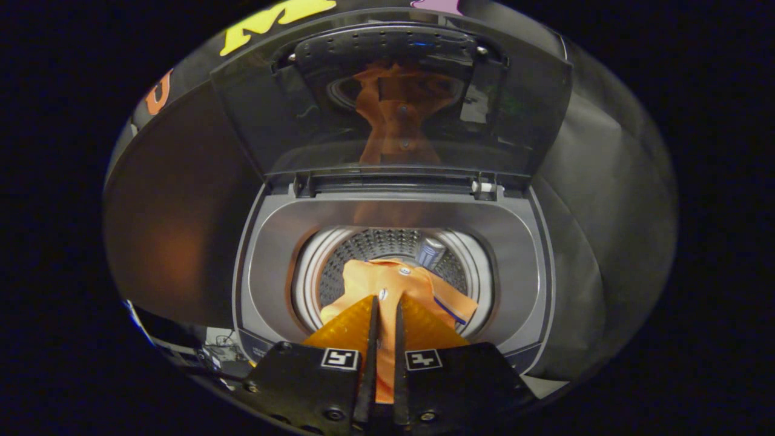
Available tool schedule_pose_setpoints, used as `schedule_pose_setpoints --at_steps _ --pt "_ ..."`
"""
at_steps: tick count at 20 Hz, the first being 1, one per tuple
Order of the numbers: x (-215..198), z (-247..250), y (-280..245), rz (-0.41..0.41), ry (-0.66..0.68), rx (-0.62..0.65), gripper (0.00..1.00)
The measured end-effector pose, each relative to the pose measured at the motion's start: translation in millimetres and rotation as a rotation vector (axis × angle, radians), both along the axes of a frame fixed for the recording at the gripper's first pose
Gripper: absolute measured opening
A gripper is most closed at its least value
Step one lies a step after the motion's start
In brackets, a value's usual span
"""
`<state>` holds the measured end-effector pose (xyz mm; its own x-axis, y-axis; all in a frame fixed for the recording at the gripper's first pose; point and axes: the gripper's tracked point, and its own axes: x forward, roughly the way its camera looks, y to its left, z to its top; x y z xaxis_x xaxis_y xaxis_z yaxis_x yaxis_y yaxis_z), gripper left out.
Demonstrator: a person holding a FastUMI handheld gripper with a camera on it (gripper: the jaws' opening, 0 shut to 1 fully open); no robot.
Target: Put the clothes into the washing machine and then close the washing machine lid.
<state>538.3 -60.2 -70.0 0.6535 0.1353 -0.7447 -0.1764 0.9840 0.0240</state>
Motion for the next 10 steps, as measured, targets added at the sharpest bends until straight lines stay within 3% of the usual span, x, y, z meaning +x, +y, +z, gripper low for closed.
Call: schedule_pose_setpoints --at_steps 1,4,10 --pt "1.9 3.6 -1.1 0.001 -0.025 0.0 0.19" --pt "-1.7 5.5 -9.6 -0.02 -0.054 -0.025 0.76" --pt "-20.3 -2.0 -18.5 -0.047 -0.036 -0.015 0.76"
